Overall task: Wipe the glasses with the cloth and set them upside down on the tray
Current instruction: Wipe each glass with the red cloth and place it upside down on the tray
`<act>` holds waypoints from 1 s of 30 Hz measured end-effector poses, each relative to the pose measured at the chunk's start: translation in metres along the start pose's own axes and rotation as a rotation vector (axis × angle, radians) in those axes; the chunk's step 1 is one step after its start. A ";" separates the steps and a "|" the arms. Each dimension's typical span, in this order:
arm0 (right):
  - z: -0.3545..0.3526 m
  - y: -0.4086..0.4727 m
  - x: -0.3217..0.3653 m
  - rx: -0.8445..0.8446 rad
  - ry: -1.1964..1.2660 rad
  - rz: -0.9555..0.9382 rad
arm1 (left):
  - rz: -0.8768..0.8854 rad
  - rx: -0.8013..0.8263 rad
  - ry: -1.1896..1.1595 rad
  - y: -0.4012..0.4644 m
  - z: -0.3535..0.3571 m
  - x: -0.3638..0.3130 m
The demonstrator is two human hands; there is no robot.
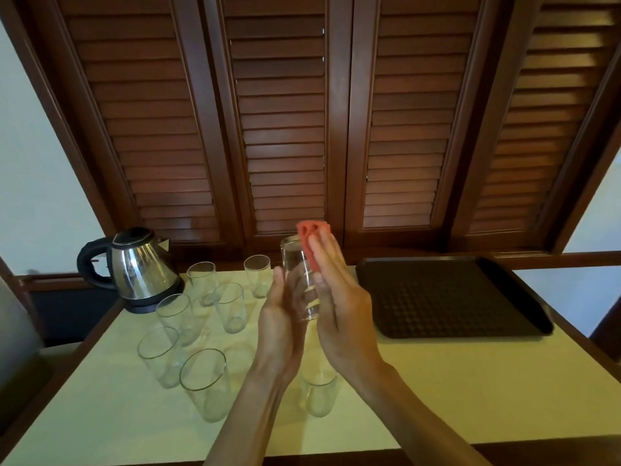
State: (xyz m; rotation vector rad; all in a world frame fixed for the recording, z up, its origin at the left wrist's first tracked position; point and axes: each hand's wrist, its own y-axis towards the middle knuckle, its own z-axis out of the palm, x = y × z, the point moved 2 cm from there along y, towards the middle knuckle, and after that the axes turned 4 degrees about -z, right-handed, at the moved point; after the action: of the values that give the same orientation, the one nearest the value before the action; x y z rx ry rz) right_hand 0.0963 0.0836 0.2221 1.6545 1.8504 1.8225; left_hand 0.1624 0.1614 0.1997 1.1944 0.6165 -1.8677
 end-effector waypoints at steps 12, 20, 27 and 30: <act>0.009 -0.025 -0.011 0.141 -0.036 -0.060 | 0.055 -0.008 0.099 0.004 -0.005 -0.010; 0.009 -0.018 -0.008 0.115 0.007 -0.032 | 0.089 -0.030 0.159 0.006 0.000 -0.003; 0.000 -0.004 -0.014 0.015 0.032 0.018 | -0.029 -0.017 0.101 0.005 0.002 0.004; 0.005 -0.021 -0.011 0.090 0.011 -0.032 | 0.032 -0.002 0.092 0.010 0.002 -0.006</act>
State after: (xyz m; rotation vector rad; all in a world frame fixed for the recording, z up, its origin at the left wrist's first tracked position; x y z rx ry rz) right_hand 0.0915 0.0854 0.1988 1.6359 1.9794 1.7641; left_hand 0.1706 0.1567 0.2067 1.2869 0.6456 -1.7933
